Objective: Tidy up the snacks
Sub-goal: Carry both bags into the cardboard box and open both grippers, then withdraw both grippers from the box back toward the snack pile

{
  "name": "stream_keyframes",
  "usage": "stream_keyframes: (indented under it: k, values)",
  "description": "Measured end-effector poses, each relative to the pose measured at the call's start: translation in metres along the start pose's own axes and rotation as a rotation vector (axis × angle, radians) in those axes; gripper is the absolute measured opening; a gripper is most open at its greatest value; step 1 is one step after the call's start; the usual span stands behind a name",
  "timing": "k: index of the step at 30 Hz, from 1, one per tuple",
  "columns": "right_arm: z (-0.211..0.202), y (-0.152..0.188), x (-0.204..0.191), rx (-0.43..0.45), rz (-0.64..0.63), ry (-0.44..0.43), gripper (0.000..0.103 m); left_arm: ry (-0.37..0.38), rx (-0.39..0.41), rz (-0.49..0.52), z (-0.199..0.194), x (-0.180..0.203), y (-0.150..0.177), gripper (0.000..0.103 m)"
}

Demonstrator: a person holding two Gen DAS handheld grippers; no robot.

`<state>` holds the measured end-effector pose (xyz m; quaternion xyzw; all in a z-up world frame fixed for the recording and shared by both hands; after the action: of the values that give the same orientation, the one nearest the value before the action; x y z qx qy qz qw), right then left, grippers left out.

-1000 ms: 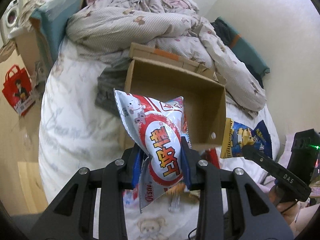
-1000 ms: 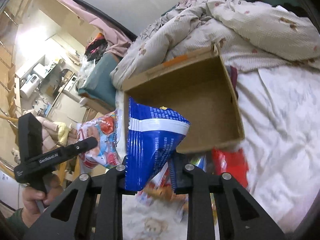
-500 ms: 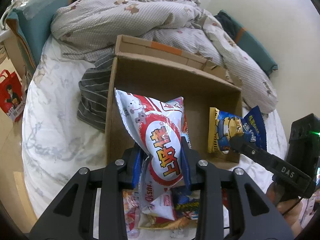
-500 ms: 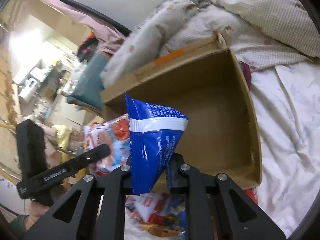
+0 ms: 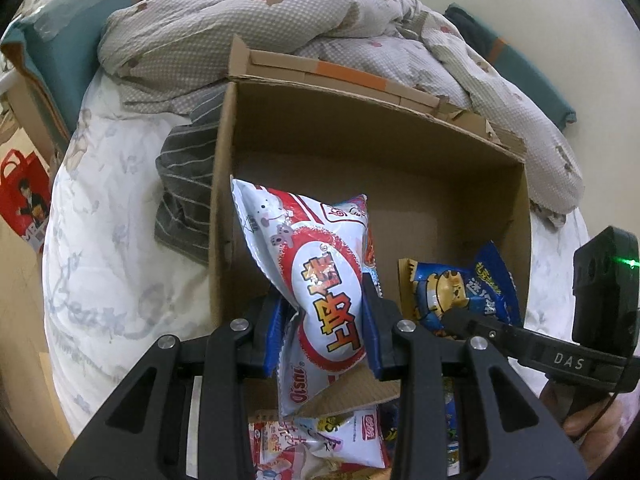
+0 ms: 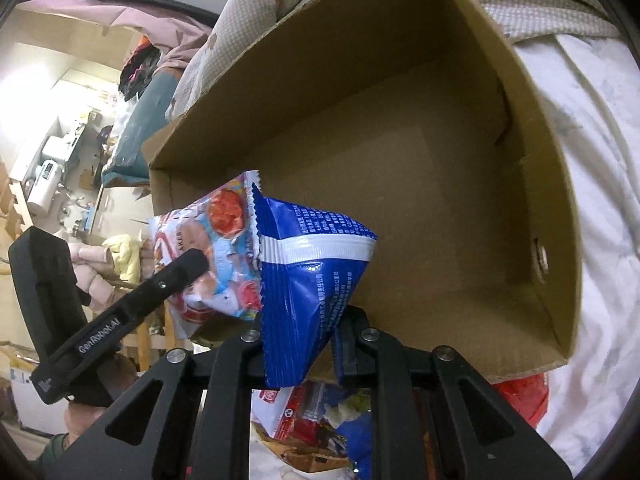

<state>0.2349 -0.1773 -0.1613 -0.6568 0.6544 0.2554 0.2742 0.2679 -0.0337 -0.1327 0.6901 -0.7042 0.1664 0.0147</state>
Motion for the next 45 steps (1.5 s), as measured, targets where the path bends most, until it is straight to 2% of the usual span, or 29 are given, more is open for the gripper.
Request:
stream_keyframes:
  k: [4, 8, 11, 13, 15, 16, 17, 18, 19, 20, 22, 33, 39, 45]
  values:
    - [0.007, -0.001, 0.0, -0.025, 0.0, -0.011, 0.021, -0.023, -0.005, -0.004, 0.005, -0.002, -0.002, 0.031]
    - [0.009, 0.0, 0.003, -0.034, -0.004, 0.025, 0.021, -0.012, -0.006, -0.009, 0.001, 0.001, -0.003, 0.031]
    - [0.006, -0.001, 0.002, -0.017, -0.022, 0.066, 0.021, -0.058, 0.013, 0.011, -0.003, 0.003, -0.004, 0.033]
    - [0.004, -0.001, 0.004, -0.01, -0.03, 0.093, 0.021, -0.065, 0.019, 0.016, -0.005, 0.003, -0.004, 0.042]
    - [0.001, -0.003, 0.004, 0.0, -0.039, 0.113, 0.023, -0.075, 0.041, 0.022, -0.011, 0.004, -0.004, 0.06]
    - [0.0, -0.004, 0.003, 0.008, -0.045, 0.132, 0.026, -0.089, 0.057, 0.027, -0.014, 0.003, -0.005, 0.065]
    - [-0.002, -0.005, 0.003, 0.018, -0.051, 0.15, 0.045, -0.105, 0.076, 0.03, -0.018, 0.003, -0.005, 0.071]
    - [-0.006, -0.007, 0.002, 0.035, -0.058, 0.171, 0.079, -0.112, 0.087, 0.036, -0.021, 0.004, -0.005, 0.071]
    - [-0.009, -0.007, 0.003, 0.05, -0.058, 0.18, 0.092, -0.129, 0.095, 0.044, -0.023, 0.005, -0.005, 0.071]
    - [-0.016, -0.009, 0.002, 0.09, -0.062, 0.189, 0.097, -0.143, 0.099, 0.053, -0.024, 0.006, -0.005, 0.072]
    - [-0.024, -0.011, -0.002, 0.135, -0.084, 0.212, 0.097, -0.156, 0.113, 0.066, -0.028, 0.008, -0.004, 0.073]
    - [-0.041, -0.014, -0.014, 0.17, -0.091, 0.202, 0.097, -0.158, 0.142, 0.048, -0.043, 0.001, 0.004, 0.073]
    - [-0.051, 0.0, -0.015, 0.187, -0.063, 0.199, 0.097, -0.139, 0.143, 0.017, -0.056, -0.005, 0.016, 0.073]
    - [-0.058, 0.022, -0.03, 0.184, -0.114, 0.22, 0.097, -0.127, 0.134, -0.014, -0.067, -0.015, 0.038, 0.073]
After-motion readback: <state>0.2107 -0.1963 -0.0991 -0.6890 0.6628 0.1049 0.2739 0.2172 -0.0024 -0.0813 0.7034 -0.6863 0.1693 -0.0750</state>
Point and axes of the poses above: each gripper's, at about its wrist camera, not at the fingertips, and z roughly the way its jaws point, x to its right, y to its underside, the point moved 9 cm from there along z, roughly the way its jaws point, and after that the axes turned 14 degrees about -x, right-handed, at the moved point
